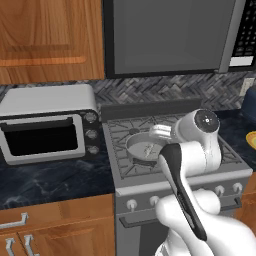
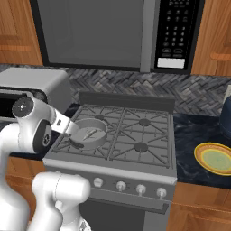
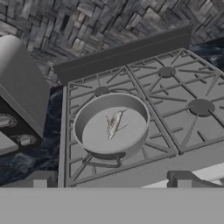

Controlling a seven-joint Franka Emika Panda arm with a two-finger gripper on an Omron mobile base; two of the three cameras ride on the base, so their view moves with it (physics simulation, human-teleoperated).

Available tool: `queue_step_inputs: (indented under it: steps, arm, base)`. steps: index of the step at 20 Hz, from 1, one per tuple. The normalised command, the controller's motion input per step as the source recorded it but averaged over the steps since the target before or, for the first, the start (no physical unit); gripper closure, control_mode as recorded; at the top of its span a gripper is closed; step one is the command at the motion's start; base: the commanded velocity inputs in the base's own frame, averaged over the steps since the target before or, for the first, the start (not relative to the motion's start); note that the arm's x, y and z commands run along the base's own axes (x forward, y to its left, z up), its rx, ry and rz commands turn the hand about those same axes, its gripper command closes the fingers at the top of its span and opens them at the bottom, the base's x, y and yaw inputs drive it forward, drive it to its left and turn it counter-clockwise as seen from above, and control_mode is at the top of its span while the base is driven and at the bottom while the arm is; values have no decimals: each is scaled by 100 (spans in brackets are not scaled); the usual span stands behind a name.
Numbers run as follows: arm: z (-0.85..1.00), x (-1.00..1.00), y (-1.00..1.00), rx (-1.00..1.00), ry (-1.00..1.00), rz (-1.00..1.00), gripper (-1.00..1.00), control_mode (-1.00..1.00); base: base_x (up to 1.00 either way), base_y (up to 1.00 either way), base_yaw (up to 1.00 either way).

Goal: Retrieve the frozen meat and place it in the pot on a burner. Then turn the burner on.

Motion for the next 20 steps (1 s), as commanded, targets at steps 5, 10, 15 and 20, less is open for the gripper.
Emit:
queue_step_inputs:
  steps: [5,10,15,20]
  arm:
    - [0,-3,0,0,0,0,-100,-100]
    - [-18,-36,3,-2,5,1,-100,-100]
    - [-30,-41,32,-9,6,8,-100,-100]
    - [-28,-25,43,-16,5,12,-100,-100]
  base:
    - [0,0,0]
    - [0,0,0]
    - [0,0,0]
    - [0,0,0]
